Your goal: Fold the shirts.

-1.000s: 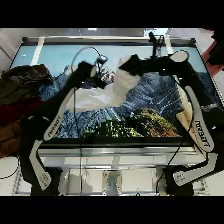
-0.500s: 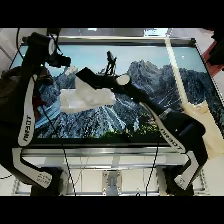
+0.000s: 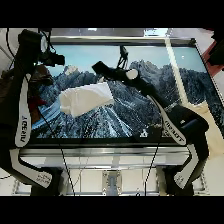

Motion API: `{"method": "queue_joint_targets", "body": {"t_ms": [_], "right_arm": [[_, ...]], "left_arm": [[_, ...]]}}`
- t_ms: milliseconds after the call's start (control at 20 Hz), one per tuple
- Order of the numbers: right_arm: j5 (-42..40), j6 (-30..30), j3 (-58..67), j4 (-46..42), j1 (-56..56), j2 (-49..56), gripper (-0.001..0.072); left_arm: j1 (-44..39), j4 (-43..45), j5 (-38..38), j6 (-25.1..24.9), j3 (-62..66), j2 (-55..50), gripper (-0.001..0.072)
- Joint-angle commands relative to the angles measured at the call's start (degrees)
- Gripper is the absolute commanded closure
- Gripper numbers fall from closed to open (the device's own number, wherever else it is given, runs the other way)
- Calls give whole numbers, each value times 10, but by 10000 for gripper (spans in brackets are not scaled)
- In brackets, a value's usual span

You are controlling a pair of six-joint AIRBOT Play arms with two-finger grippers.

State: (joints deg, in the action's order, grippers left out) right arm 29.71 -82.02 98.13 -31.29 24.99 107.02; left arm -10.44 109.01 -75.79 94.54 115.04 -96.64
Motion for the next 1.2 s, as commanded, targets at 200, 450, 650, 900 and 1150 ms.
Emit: {"method": "queue_joint_targets", "body": {"t_ms": [200,450,650,900,1150], "right_arm": [[257,-111,2,-98,-155,70,90],[255,-35,2,49,-143,140,89],[229,-5,2,116,-106,162,99],[229,-29,32,124,-49,189,126],[243,-30,79,123,-19,196,670]], "left_arm": [[0,-8,27,0,0,0,693],[0,-13,27,0,0,0,691],[0,-25,27,0,0,0,692],[0,-59,26,-3,0,0,692],[0,-61,24,-25,0,0,692]]}}
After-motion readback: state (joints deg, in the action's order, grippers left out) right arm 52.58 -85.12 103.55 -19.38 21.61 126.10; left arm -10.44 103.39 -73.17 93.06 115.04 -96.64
